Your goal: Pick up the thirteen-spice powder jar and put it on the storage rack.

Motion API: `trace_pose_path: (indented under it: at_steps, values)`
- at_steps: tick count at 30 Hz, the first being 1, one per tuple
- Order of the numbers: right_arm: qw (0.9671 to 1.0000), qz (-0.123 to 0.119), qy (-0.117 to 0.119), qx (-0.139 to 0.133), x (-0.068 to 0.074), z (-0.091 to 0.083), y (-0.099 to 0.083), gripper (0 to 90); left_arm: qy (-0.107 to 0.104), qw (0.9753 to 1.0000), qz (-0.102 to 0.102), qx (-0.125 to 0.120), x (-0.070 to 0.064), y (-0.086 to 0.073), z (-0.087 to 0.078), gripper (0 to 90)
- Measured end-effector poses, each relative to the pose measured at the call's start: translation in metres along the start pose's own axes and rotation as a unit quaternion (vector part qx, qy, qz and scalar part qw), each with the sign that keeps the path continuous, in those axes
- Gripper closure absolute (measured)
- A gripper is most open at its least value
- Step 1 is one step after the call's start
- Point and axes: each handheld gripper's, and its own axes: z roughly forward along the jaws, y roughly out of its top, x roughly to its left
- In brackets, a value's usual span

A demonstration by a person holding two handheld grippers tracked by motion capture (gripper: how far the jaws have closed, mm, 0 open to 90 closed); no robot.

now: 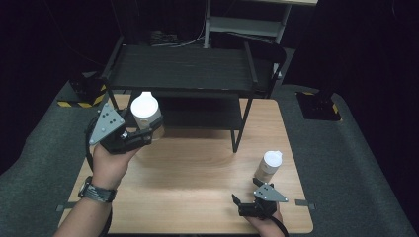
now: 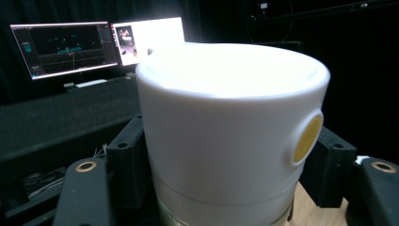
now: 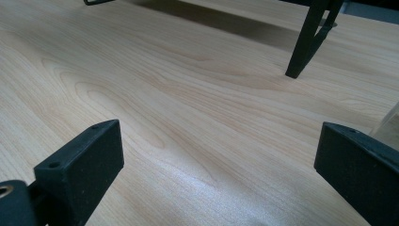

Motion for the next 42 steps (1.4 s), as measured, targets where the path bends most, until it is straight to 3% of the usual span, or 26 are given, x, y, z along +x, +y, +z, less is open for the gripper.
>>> trace_pose_path:
  at_steps: [12,25,33,42]
  values:
    - [1.0,0.001,0.001,-0.001,-0.001,0.0,-0.001,1.5,0.002,0.9999,-0.008,-0.013,0.01,0.036,0.014,30.5]
    - [1.0,0.003,0.001,-0.004,-0.001,-0.001,-0.001,1.5,0.021,0.9993,-0.018,-0.025,0.024,0.062,0.028,30.5]
    - [1.0,0.003,0.001,-0.005,0.0,-0.001,-0.002,1.5,0.044,0.9984,-0.018,-0.031,0.033,0.074,0.042,30.5]
    - [1.0,0.002,0.002,-0.007,-0.001,-0.002,-0.003,1.5,0.064,0.9974,-0.02,-0.025,0.04,0.075,0.063,30.5]
